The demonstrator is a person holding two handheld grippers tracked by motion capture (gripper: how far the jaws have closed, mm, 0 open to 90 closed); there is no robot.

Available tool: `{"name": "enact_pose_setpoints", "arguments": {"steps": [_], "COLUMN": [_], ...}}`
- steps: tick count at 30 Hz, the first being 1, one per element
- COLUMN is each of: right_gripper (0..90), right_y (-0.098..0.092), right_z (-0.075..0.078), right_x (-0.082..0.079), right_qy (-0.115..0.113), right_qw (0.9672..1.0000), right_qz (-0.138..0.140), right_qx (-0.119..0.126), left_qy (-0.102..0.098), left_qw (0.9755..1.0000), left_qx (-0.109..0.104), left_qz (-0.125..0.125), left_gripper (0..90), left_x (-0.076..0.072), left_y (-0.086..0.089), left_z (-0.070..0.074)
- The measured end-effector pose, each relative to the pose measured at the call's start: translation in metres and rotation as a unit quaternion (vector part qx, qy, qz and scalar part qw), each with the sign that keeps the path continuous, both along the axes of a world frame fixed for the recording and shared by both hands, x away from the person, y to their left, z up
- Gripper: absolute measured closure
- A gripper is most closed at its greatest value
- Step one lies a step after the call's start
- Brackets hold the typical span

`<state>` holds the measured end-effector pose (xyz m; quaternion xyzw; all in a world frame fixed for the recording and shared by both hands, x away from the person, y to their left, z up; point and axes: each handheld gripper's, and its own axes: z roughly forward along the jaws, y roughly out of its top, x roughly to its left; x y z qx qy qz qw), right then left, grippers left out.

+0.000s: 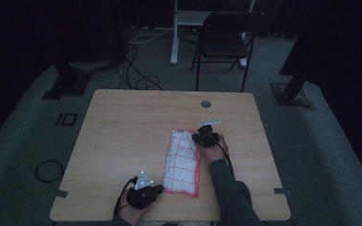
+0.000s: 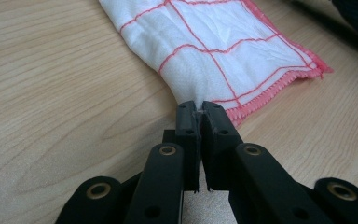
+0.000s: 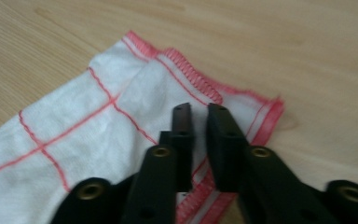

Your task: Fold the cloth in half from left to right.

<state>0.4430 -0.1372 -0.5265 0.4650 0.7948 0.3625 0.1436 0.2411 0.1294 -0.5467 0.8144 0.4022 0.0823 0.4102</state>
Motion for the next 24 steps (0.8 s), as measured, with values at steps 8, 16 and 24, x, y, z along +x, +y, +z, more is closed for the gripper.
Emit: {"name": "enact_pose_setpoints", "arguments": {"steps": [8, 16, 24], "right_gripper": [84.0, 73.9, 68.9], "right_y": [0.0, -0.006, -0.004], "right_z": [0.025, 0.028, 0.006], "right_x": [0.001, 0.006, 0.015], "right_qy": [-0.04, -0.045, -0.004], "right_qw": [0.9988, 0.9982, 0.9992], "right_qz": [0.004, -0.009, -0.02], "right_qx": [-0.026, -0.039, -0.034], "left_qy": [0.001, 0.001, 0.001], "left_qw": [1.0, 1.0, 1.0], "left_qx": [0.0, -0.001, 0.0], "left_qz": [-0.001, -0.002, -0.001], "left_gripper": [86.3, 85.8, 85.7], "left_x": [0.0, 0.0, 0.0], "left_y": [0.0, -0.001, -0.001], "left_z": [0.0, 0.0, 0.0]}}
